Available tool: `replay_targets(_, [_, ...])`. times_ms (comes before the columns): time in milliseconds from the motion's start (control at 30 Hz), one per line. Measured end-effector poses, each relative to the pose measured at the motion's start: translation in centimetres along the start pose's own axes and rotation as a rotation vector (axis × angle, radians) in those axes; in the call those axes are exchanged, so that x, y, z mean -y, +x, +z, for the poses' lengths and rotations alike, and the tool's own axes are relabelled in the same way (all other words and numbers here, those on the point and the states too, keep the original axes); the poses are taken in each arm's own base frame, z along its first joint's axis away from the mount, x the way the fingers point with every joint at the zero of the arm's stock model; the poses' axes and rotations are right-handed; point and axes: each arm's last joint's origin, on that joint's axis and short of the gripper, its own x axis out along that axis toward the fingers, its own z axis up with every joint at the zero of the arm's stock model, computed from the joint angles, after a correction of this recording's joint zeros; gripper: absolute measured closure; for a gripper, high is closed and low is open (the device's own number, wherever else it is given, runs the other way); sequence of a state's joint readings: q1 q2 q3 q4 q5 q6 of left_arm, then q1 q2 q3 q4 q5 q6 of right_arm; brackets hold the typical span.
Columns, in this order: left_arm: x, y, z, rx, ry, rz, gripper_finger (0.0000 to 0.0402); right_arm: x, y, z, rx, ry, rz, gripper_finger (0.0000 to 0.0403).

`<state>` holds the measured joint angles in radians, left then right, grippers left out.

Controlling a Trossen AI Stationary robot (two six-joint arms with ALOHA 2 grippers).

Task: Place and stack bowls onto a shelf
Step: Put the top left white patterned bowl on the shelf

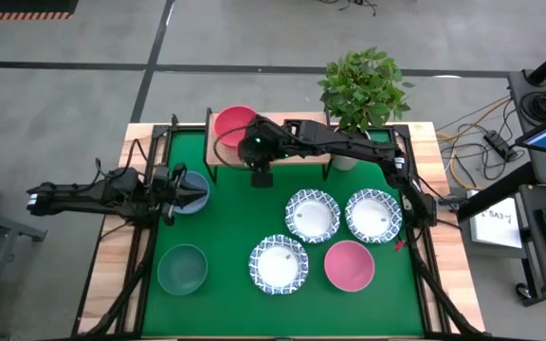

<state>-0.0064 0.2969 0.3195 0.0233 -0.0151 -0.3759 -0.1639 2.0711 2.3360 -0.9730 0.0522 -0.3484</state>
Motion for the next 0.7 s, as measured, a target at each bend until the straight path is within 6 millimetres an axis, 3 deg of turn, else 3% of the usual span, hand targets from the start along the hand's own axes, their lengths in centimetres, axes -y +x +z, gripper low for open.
replay_targets(267, [-0.2,1.1,-0.8,-0.077,-0.034,0.02,0.0402,-5.0,-2.1,0.0,-0.066,-0.034,0.287,0.0268])
replay_targets(467, [-0.1,1.6,-0.9,-0.089,-0.04,0.015,0.0402,-8.2,-2.2,-0.7,-0.136,-0.053,0.351,0.0268])
replay_targets(700, [-0.1,1.6,-1.0,-0.089,-0.051,0.015,0.0402,-10.4,-3.0,-2.6,-0.143,0.004,0.365,0.0268])
